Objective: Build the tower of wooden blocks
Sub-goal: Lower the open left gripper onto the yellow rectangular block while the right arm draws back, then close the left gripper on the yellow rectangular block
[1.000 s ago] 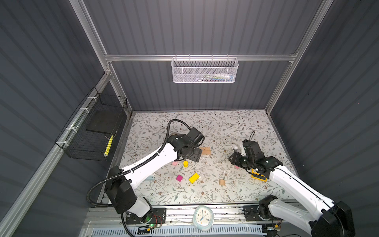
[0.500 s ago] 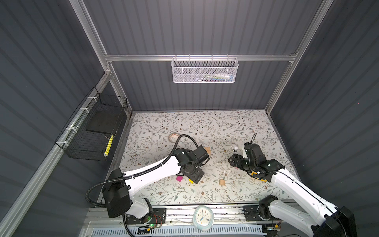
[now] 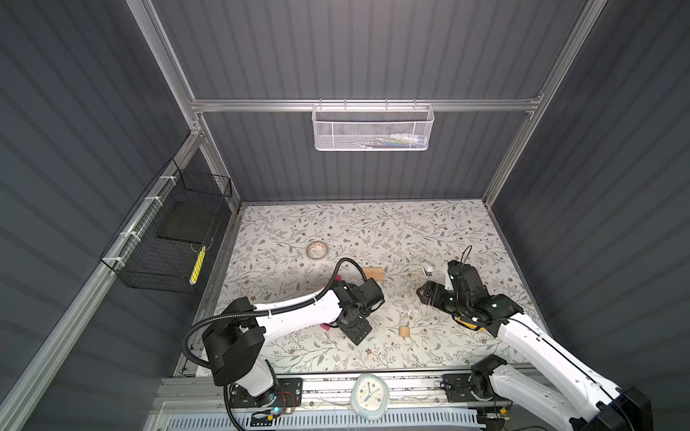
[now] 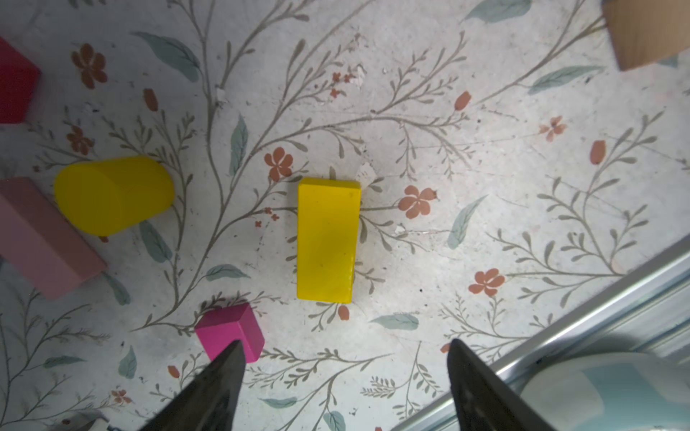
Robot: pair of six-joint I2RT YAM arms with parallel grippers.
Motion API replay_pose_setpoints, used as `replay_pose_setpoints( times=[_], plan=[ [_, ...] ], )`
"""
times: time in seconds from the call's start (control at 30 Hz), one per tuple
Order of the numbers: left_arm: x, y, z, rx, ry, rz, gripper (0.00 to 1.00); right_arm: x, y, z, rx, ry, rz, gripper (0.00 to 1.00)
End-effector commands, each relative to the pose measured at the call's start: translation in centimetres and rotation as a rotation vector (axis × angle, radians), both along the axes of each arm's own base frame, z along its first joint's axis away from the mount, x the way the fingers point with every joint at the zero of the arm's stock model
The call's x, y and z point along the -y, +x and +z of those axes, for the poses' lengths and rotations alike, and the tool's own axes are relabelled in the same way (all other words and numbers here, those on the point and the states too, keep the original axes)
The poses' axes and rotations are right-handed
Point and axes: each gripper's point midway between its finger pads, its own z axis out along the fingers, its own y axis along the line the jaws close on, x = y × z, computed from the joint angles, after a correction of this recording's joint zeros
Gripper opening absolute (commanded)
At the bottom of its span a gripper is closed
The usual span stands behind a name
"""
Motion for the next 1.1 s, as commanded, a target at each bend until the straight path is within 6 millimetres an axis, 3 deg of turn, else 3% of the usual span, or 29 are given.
replay_pose_setpoints(
  times=[0.0,0.1,0.53,0.8,1.07],
  plan=[
    [1.0,0.0,-1.3,-0.011,-0.007,-0.055,0.85,0.6,-0.5,-0.4,-0.01,-0.015,-0.02,0.85],
    [1.6,0.2,-2.0,-0.013,-0.021,-0.076,0.85,0.4,-0.6,-0.1,-0.004,-0.002,-0.016,0.85],
    [0.7,0.8,-5.3,-0.019,0.084,-0.06,0.81,0.5,-0.5,1.8,0.045,0.015,-0.018,0.85],
    [0.7,0.7,-4.8,-0.037,0.062,-0.013,0.71,0.5,-0.4,1.8,0.045,0.018,-0.019,0.85],
    [0.4,0.4,-3.7,-0.038,0.04,0.043,0.68,0.3,-0.4,1.8,0.046,0.026,-0.018,0.84]
  ],
)
